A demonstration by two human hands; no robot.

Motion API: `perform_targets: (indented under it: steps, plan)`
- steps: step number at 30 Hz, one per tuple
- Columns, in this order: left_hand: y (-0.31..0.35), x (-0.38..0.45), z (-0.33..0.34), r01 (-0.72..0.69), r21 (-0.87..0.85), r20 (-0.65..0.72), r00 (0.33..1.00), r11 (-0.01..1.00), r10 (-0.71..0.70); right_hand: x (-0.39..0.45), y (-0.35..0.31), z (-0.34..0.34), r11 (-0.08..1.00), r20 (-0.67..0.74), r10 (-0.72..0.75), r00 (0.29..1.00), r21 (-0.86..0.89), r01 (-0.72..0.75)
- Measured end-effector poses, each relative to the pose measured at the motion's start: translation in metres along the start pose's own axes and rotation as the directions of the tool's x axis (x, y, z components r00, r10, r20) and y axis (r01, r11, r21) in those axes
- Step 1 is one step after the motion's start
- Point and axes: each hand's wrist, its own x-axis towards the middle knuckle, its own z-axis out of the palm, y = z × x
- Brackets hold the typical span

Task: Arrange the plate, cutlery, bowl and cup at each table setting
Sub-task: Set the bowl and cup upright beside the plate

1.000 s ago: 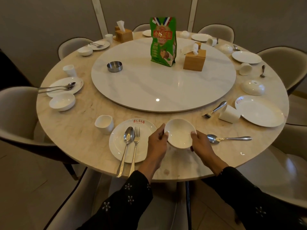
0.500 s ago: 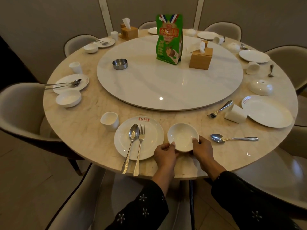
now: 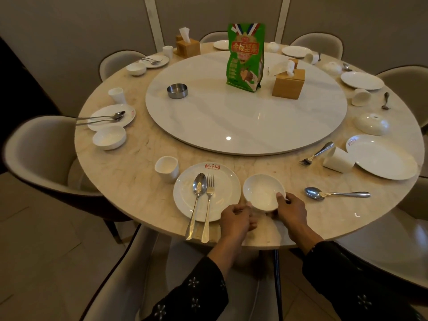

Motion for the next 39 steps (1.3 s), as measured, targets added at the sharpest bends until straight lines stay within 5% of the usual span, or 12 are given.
perform_targets:
  steps: [3,7,10,13,18,39]
  plan:
    - [0.021,-0.002,-0.043,-0.223,0.166,0.016,0.975,0.961,0.223,-0.009,0.004,0.003,0.999,-0.005,0.034,0.999,0.041,-0.034]
    - [0.054,0.022,-0.121,-0.343,0.31,-0.287,0.855,0.887,0.431,-0.02,0.009,0.012,0.997,-0.034,0.058,0.998,0.06,-0.056]
    - [0.056,0.05,-0.169,-0.141,0.304,-0.378,0.89,0.942,0.255,-0.026,0.008,0.02,0.987,-0.045,0.095,0.994,0.132,-0.088]
    - [0.047,0.061,-0.183,-0.014,0.256,-0.224,0.972,0.967,0.074,-0.032,0.01,0.029,0.979,-0.08,0.116,0.99,0.179,-0.1]
    - [0.045,0.067,-0.178,-0.095,0.254,-0.094,0.988,0.963,0.122,-0.039,0.01,0.04,0.983,-0.171,0.099,0.98,0.168,-0.07]
    - [0.048,0.084,-0.181,-0.146,0.241,-0.086,0.982,0.96,0.171,-0.033,0.009,0.043,0.983,-0.185,0.142,0.973,0.142,-0.116]
